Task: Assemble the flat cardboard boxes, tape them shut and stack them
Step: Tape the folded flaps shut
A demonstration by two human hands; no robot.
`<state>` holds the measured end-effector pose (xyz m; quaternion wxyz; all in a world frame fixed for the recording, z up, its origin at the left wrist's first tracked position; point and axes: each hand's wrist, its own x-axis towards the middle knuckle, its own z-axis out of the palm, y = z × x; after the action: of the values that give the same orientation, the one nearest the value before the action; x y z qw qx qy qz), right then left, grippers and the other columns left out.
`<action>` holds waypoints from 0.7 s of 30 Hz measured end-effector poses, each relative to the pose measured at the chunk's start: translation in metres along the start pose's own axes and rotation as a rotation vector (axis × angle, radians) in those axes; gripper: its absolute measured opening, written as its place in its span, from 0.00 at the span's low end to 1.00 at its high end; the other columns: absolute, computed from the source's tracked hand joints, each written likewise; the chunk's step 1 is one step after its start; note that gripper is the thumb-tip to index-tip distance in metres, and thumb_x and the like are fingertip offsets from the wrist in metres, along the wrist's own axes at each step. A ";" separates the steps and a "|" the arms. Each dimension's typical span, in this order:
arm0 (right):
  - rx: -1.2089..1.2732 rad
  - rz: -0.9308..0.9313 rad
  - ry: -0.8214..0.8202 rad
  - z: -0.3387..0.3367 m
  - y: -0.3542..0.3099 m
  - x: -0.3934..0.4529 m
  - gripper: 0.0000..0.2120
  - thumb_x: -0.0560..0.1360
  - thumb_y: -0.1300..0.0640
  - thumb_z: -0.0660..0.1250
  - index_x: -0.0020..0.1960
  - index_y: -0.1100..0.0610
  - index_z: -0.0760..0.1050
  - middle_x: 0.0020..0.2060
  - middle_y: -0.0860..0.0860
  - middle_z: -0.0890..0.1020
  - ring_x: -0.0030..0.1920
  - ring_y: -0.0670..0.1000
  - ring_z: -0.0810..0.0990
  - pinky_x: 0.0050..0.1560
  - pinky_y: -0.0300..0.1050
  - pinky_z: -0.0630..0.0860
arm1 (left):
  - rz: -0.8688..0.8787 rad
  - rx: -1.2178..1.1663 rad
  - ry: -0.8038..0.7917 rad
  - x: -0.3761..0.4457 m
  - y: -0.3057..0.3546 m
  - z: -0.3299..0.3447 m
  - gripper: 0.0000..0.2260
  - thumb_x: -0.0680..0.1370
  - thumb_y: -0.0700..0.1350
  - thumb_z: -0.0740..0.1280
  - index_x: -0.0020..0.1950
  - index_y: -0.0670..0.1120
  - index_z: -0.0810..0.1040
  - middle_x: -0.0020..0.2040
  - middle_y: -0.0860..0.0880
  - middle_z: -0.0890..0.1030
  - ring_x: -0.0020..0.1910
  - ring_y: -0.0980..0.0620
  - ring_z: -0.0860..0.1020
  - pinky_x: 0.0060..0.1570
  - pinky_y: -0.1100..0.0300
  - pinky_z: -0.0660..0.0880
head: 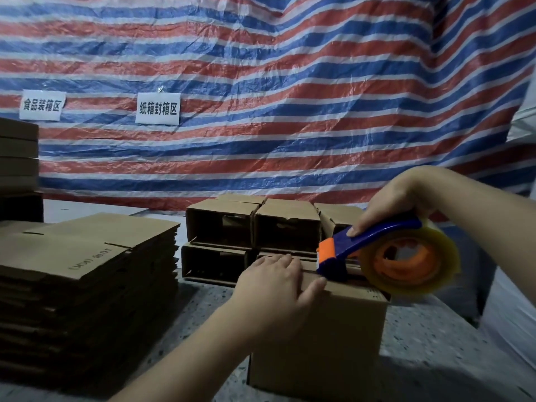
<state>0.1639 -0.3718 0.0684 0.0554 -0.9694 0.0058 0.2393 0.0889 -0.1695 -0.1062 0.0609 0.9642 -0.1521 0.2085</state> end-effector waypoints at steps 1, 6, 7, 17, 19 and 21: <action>0.001 -0.001 -0.002 -0.001 0.001 0.000 0.40 0.59 0.33 0.76 0.62 0.57 0.78 0.45 0.55 0.87 0.41 0.52 0.87 0.39 0.44 0.82 | -0.001 0.021 0.004 0.000 0.000 0.000 0.36 0.79 0.69 0.42 0.78 0.49 0.63 0.77 0.49 0.66 0.76 0.50 0.61 0.76 0.52 0.56; 0.017 -0.005 -0.008 -0.015 0.018 -0.006 0.45 0.55 0.30 0.79 0.62 0.57 0.80 0.51 0.58 0.87 0.46 0.55 0.86 0.46 0.48 0.82 | 0.008 0.050 0.023 0.000 -0.002 0.003 0.37 0.77 0.71 0.42 0.76 0.50 0.65 0.75 0.50 0.68 0.75 0.51 0.63 0.76 0.51 0.54; 0.014 0.008 -0.011 -0.018 0.023 -0.008 0.47 0.53 0.30 0.81 0.62 0.57 0.80 0.52 0.58 0.86 0.47 0.55 0.86 0.47 0.48 0.82 | 0.010 0.054 0.020 -0.001 -0.002 0.004 0.37 0.77 0.71 0.41 0.76 0.50 0.66 0.75 0.50 0.69 0.75 0.51 0.64 0.76 0.51 0.53; 0.025 0.034 -0.010 -0.003 0.038 0.002 0.36 0.65 0.32 0.75 0.60 0.58 0.81 0.46 0.56 0.86 0.43 0.53 0.85 0.43 0.45 0.82 | 0.027 0.055 -0.063 0.004 -0.008 0.003 0.37 0.77 0.71 0.38 0.80 0.53 0.51 0.78 0.51 0.63 0.78 0.53 0.57 0.78 0.43 0.46; 0.042 0.046 -0.003 -0.002 0.039 0.001 0.35 0.65 0.32 0.75 0.59 0.58 0.81 0.45 0.55 0.87 0.42 0.52 0.86 0.42 0.44 0.82 | 0.040 0.074 -0.086 0.008 -0.005 -0.002 0.38 0.76 0.72 0.38 0.80 0.54 0.50 0.79 0.50 0.62 0.78 0.51 0.56 0.77 0.43 0.42; 0.039 0.054 0.002 -0.001 0.038 0.000 0.37 0.62 0.31 0.75 0.60 0.57 0.80 0.46 0.55 0.87 0.43 0.52 0.86 0.43 0.44 0.82 | 0.065 0.106 -0.066 0.014 0.004 -0.004 0.42 0.73 0.74 0.37 0.80 0.52 0.56 0.80 0.47 0.58 0.79 0.49 0.53 0.75 0.45 0.40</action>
<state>0.1630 -0.4099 0.0649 0.0679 -0.9678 0.0369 0.2394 0.0980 -0.1760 -0.0964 -0.0023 0.9670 -0.1738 0.1863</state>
